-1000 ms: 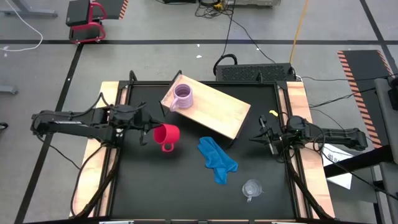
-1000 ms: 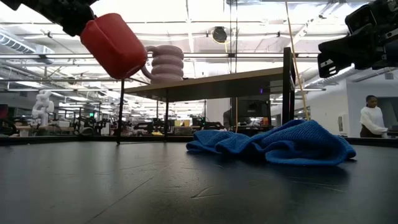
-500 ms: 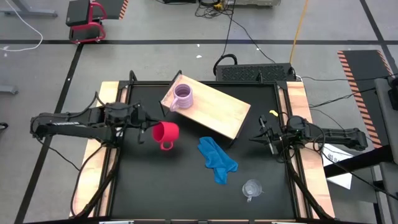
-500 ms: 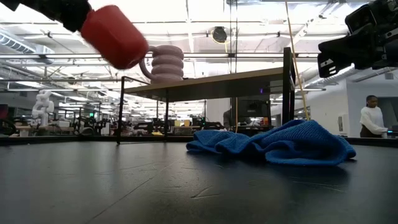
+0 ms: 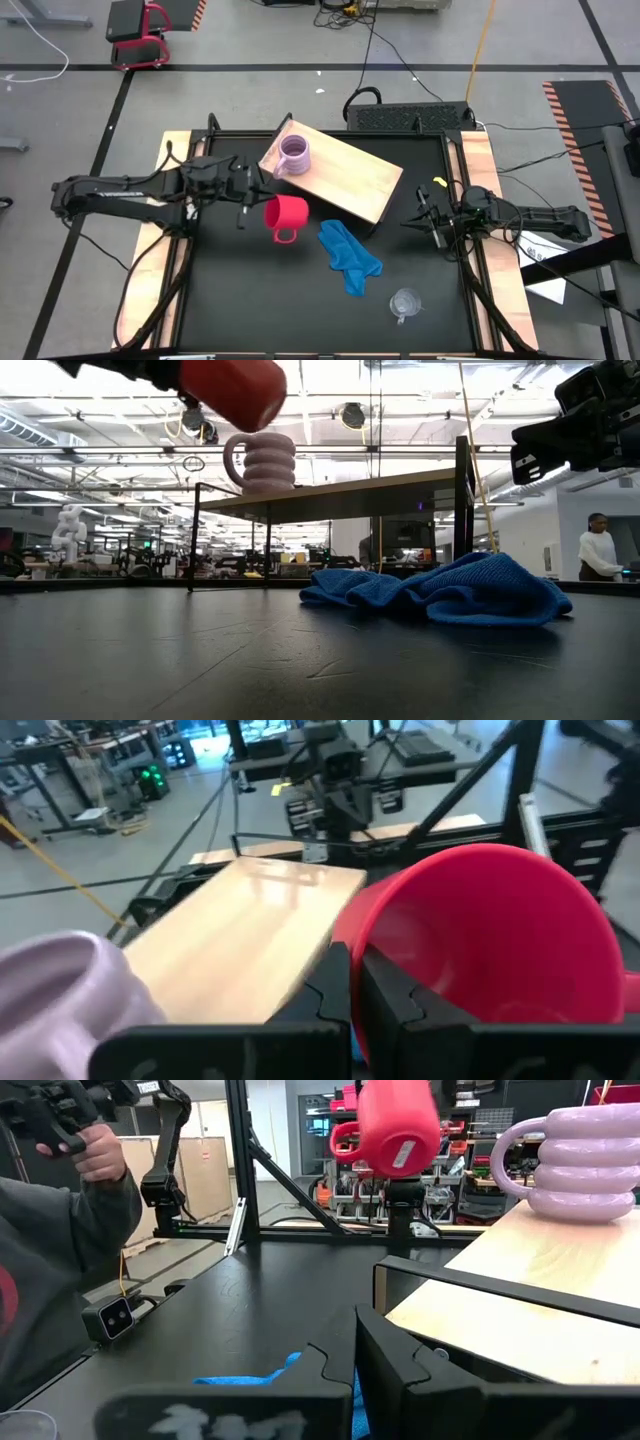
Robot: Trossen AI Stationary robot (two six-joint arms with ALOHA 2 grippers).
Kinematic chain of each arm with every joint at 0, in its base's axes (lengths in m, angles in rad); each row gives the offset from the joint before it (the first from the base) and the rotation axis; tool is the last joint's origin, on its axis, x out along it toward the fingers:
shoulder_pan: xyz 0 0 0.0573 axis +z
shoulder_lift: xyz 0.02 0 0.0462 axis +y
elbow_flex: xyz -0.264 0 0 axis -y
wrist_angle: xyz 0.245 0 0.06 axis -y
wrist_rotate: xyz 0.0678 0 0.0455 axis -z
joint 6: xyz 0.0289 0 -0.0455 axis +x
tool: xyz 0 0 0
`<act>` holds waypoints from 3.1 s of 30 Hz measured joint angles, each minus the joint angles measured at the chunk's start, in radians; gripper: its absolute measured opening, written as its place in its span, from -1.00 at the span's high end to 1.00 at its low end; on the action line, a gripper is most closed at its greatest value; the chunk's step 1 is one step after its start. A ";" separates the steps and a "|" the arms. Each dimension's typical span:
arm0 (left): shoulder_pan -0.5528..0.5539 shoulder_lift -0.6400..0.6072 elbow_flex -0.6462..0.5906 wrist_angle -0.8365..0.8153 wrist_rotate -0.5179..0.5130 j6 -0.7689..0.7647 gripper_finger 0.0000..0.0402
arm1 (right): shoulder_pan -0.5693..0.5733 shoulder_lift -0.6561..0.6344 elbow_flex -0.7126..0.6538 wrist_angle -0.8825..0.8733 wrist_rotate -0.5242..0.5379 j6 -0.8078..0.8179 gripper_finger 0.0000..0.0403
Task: Stack small to large cups/mugs on shelf
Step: Put the red mug on the shelf
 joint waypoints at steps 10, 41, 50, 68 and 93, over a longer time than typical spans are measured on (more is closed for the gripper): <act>0.143 0.139 0.234 -0.064 0.116 0.076 0.98 | 0.000 0.000 0.000 0.000 0.000 0.000 1.00; 0.348 0.549 0.815 -0.496 0.324 0.261 0.98 | 0.000 0.000 0.000 -0.001 0.000 0.000 1.00; 0.392 0.647 0.968 -0.582 0.355 0.279 0.98 | 0.000 0.000 0.000 -0.001 0.000 0.000 1.00; 0.405 0.921 1.370 -0.889 0.337 0.440 0.98 | 0.000 0.000 0.000 -0.001 0.000 0.000 1.00; 0.391 1.033 1.440 -1.090 0.348 0.685 0.98 | 0.000 0.000 0.000 0.012 0.002 -0.001 1.00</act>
